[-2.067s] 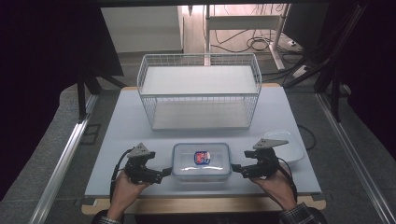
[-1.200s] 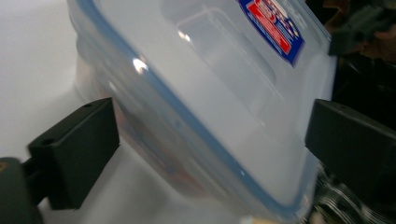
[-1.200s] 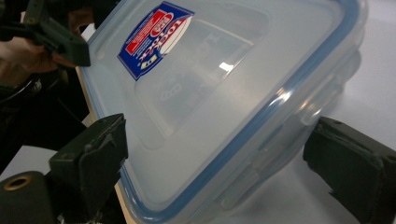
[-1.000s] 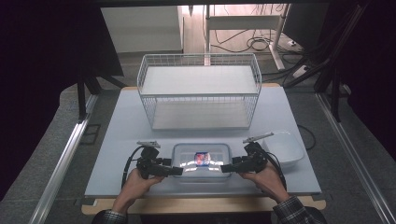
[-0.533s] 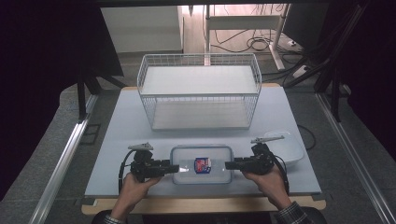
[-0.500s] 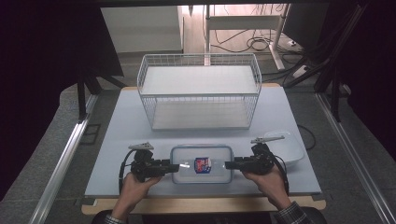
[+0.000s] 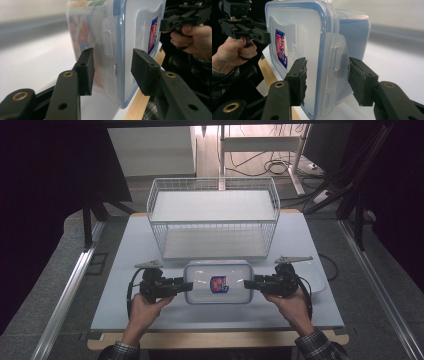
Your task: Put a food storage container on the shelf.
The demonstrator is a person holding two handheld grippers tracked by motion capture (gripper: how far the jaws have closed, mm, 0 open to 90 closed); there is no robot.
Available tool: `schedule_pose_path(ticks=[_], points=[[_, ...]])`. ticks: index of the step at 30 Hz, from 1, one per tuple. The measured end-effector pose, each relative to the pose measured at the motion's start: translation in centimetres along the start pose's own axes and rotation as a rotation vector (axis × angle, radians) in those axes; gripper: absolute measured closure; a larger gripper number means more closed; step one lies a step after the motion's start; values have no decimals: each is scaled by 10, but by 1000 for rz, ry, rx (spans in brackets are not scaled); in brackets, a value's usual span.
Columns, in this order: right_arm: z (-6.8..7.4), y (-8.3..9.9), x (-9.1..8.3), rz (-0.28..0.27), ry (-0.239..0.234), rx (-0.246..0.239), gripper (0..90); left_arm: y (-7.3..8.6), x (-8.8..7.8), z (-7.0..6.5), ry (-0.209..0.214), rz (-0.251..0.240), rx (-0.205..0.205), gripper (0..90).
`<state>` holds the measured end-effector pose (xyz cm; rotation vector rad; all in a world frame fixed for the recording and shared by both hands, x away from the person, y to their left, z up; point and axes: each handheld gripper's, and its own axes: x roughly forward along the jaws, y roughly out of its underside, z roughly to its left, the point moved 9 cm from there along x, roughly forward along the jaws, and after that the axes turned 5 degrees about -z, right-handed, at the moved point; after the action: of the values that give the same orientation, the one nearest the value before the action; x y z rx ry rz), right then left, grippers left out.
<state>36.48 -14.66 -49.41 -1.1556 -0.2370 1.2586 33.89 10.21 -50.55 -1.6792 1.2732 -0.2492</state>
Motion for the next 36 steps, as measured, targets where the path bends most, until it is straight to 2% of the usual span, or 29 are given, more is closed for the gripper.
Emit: schedule_pose_path(ticks=[5, 7, 8, 9, 13, 23, 24, 28, 29, 36], points=[[-1, -24, -4, -38, 1, -24, 504, -28, -2, -3, -11, -11, 39, 546], [-1, -35, -6, -53, 0, -35, 504, -39, -4, -4, -17, -26, 51, 546], [1, -48, -7, -71, 0, -47, 504, -46, -6, -5, -20, -36, 56, 546], [1, -48, -7, -71, 0, -47, 504, -53, -8, -5, -22, -43, 63, 546], [5, -74, -7, -94, 0, -77, 502, -77, -15, -6, -32, -68, 92, 546], [17, -140, -7, -151, 4, -145, 499, -133, -33, -4, -43, -130, 125, 546], [17, -150, -6, -157, 3, -149, 497, -138, -34, -4, -45, -132, 127, 546], [16, -163, -4, -159, -2, -146, 496, -156, -38, -2, -57, -134, 134, 546], [16, -170, -3, -161, -6, -144, 496, -160, -38, -1, -57, -134, 133, 546], [12, -189, 0, -163, 4, -143, 495, -182, -38, 7, -52, -141, 127, 545]])
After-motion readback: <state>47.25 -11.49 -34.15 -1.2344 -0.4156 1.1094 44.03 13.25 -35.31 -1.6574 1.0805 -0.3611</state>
